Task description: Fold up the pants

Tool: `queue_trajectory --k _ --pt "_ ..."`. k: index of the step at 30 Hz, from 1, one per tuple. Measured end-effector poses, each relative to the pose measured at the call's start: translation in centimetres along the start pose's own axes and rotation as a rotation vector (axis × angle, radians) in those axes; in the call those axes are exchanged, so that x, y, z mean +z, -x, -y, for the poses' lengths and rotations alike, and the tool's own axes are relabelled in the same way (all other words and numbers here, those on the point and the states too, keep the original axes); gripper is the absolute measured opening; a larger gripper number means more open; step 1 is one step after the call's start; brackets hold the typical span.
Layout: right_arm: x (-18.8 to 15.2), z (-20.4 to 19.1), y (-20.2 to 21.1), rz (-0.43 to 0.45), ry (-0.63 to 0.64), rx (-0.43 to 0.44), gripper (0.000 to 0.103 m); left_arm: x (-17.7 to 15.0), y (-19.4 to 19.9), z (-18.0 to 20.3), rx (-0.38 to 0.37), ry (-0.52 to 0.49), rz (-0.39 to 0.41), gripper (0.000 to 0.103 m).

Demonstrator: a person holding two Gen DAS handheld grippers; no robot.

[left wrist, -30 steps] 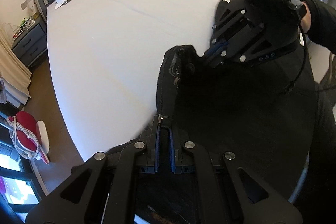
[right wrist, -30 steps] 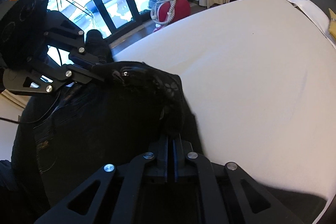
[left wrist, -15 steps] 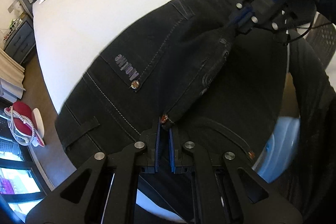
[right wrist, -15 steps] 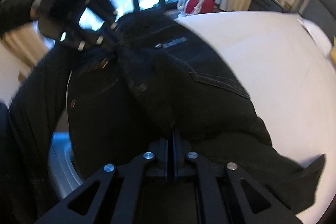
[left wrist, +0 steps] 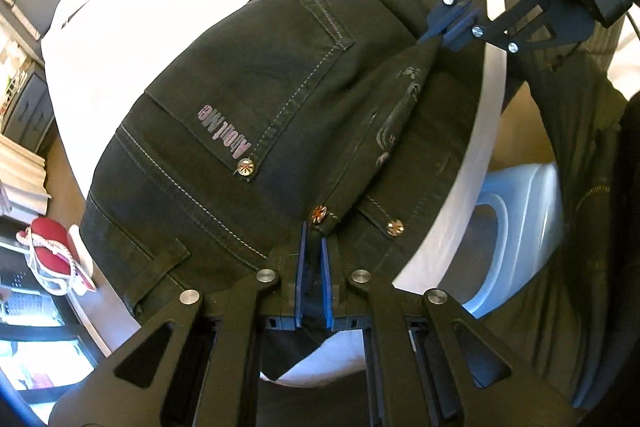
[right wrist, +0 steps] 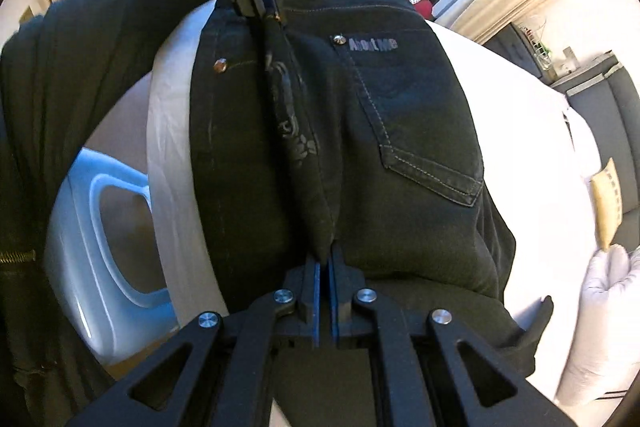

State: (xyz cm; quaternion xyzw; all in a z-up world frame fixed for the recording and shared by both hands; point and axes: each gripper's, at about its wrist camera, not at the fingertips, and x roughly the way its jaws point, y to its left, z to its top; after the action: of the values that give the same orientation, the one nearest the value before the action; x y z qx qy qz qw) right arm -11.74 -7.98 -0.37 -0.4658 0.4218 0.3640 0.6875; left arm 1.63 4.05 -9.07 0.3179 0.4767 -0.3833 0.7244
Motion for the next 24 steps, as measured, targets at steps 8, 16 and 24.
queue_trajectory --k 8,16,24 --pt "-1.2 -4.3 1.8 -0.039 0.099 -0.1 0.005 -0.6 0.6 1.9 0.051 -0.092 -0.029 0.005" --pt "-2.7 -5.3 2.0 -0.062 0.093 -0.136 0.005 -1.1 1.3 2.8 0.038 -0.106 -0.028 0.005" --pt "-2.2 -6.7 1.2 -0.078 0.1 -0.16 0.005 -1.2 1.2 2.4 0.045 -0.105 -0.033 0.005"
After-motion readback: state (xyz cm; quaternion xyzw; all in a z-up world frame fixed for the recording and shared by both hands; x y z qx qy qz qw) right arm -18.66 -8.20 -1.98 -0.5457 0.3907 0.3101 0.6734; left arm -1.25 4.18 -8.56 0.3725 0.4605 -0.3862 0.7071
